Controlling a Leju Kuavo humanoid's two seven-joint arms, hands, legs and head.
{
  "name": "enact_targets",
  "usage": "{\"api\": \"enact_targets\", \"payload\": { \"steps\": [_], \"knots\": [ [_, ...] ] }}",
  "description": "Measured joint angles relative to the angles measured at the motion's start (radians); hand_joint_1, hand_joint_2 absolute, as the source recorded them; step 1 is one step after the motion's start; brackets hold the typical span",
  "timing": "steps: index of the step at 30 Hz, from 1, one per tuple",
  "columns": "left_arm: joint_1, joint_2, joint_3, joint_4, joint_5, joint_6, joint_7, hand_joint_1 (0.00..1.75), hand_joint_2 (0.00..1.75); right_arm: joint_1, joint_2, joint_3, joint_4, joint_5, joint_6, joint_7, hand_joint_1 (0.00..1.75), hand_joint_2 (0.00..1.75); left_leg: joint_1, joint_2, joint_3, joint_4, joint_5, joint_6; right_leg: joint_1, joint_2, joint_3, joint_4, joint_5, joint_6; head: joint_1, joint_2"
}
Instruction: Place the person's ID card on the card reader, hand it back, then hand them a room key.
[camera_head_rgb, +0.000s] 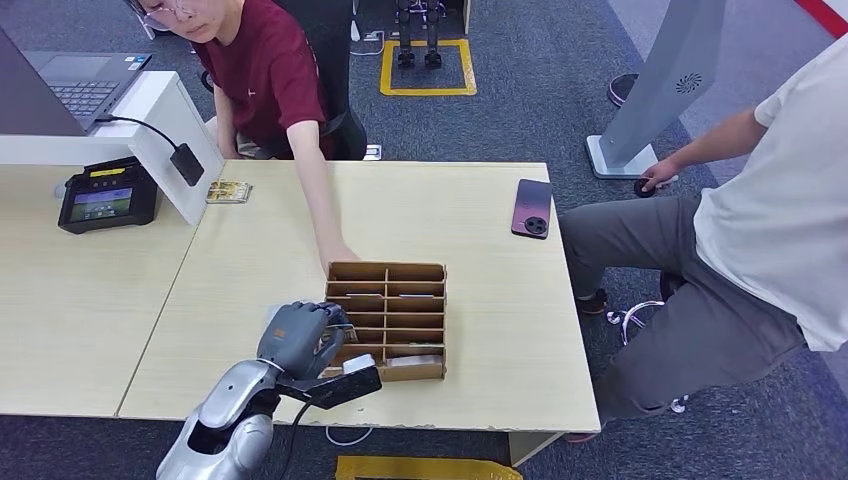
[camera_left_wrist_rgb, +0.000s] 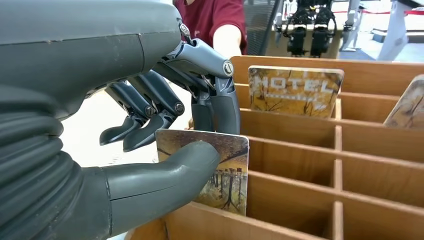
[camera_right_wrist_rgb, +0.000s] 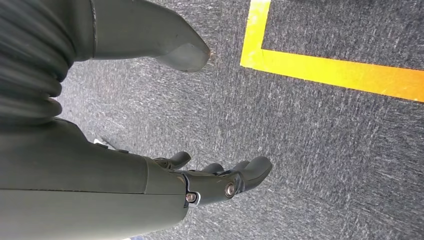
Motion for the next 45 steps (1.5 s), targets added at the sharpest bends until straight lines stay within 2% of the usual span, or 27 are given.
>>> {"api": "enact_targets", "payload": {
  "steps": [4,6,8,10,17,21,24,28,40,45],
  "knots": [
    [-0.027,0.041,0.022,-0.077,0.19,-0.045,-0.047,1.75,1.75,0.003,-0.001,0.0,0.0,-0.022,0.0,-0.006,0.0,1.75,0.0,0.0,0.0,0.0,0.001,0.0,0.0,0.0,-0.001,0.0,0.0,0.0,0.0,0.0],
    [-0.09,0.087,0.045,-0.154,0.295,-0.094,-0.049,1.75,1.75,0.006,-0.002,0.0,0.001,-0.039,-0.001,-0.012,0.0,1.75,0.001,-0.001,0.0,0.0,0.002,0.0,0.001,-0.001,-0.001,0.0,0.001,-0.001,0.0,0.0],
    [-0.191,0.136,0.073,-0.232,0.372,-0.152,-0.031,1.75,1.75,0.011,-0.003,0.0,0.002,-0.052,-0.002,-0.016,0.0,1.75,0.001,-0.003,-0.001,0.0,0.003,-0.001,0.001,-0.002,-0.001,0.001,0.001,-0.001,0.0,0.0],
    [-0.284,0.173,0.1,-0.291,0.407,-0.196,-0.009,1.75,1.75,0.015,-0.003,0.0,0.003,-0.058,-0.003,-0.017,0.0,1.75,0.001,-0.003,-0.001,0.0,0.004,-0.001,0.0,-0.002,-0.001,0.001,0.002,-0.002,0.0,0.0],
    [-0.482,0.262,0.152,-0.377,0.499,-0.262,0.038,1.75,1.75,0.02,-0.003,0.0,0.003,-0.06,0.0,-0.017,0.0,1.75,0.001,-0.002,-0.001,0.0,0.005,-0.001,0.0,-0.001,-0.001,0.001,0.002,-0.002,0.0,0.0],
    [-0.531,0.291,0.175,-0.389,0.474,-0.258,0.071,1.75,1.75,0.02,-0.003,0.0,0.003,-0.059,-0.001,-0.017,0.0,1.75,0.001,-0.002,-0.001,0.0,0.004,-0.001,0.0,-0.001,-0.001,0.001,0.002,-0.002,0.0,0.0],
    [-0.532,0.295,0.179,-0.39,0.365,-0.23,0.106,1.75,1.75,0.02,-0.003,0.0,0.003,-0.059,0.0,-0.016,0.0,1.75,0.001,-0.002,-0.001,0.0,0.004,-0.001,0.0,-0.001,-0.001,0.001,0.002,-0.002,0.0,0.0],
    [-0.519,0.275,0.189,-0.374,0.254,-0.204,0.125,1.75,1.75,0.019,-0.003,0.0,0.003,-0.058,0.0,-0.016,0.0,1.75,0.0,-0.003,-0.001,0.0,0.004,-0.001,0.0,-0.002,-0.001,0.001,0.002,-0.002,0.0,0.0],
    [-0.509,0.247,0.201,-0.349,0.2,-0.199,0.139,1.75,1.75,0.018,-0.003,0.0,0.002,-0.045,0.005,-0.015,0.0,1.75,0.0,-0.003,-0.001,0.0,0.004,-0.001,0.0,-0.002,-0.001,0.001,0.003,-0.002,0.0,0.0],
    [-0.479,0.18,0.225,-0.279,-0.06,-0.135,0.202,1.75,1.75,0.009,-0.001,0.0,-0.002,0.006,0.016,0.002,0.0,1.75,0.0,-0.003,-0.001,0.0,0.004,-0.001,0.0,-0.002,-0.001,0.001,0.003,-0.001,0.0,0.0]
  ]
}}
